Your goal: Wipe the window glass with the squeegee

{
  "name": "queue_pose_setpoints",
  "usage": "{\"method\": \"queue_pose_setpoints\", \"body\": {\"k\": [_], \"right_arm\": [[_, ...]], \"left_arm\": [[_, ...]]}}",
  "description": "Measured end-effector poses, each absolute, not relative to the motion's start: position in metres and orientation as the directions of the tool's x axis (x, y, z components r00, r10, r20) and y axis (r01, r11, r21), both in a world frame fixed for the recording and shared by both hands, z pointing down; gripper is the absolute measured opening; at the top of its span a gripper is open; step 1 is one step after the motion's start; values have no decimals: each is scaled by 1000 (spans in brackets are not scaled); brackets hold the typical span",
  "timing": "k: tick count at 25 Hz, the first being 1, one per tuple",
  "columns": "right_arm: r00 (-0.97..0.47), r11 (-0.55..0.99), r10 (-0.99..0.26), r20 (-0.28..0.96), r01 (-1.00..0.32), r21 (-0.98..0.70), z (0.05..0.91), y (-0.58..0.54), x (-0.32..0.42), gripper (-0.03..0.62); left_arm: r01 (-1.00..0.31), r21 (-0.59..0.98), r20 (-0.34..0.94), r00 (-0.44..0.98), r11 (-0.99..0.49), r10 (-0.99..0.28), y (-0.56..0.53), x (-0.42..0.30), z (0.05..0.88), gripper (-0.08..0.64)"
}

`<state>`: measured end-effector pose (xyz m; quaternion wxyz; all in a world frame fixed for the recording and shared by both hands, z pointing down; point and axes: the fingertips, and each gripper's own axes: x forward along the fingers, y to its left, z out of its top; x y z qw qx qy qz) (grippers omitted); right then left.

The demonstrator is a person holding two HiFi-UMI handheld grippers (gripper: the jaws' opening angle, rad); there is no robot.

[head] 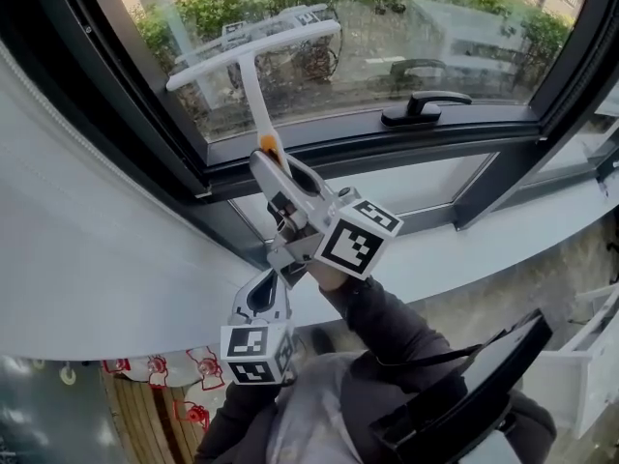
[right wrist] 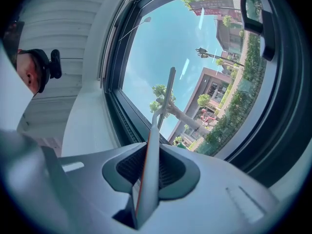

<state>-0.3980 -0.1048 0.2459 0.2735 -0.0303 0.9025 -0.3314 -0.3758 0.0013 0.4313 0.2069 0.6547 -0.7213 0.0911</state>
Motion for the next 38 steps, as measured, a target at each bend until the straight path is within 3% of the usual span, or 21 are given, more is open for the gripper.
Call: {"method": "queue_pose_setpoints", "body": {"k": [38], "right_arm": [[-869,725,-255,-425,119,-678,280,-94,-394,64]], "left_arm": [[-985,139,445,-26,98,-895,18,-369,446,-2]]}}
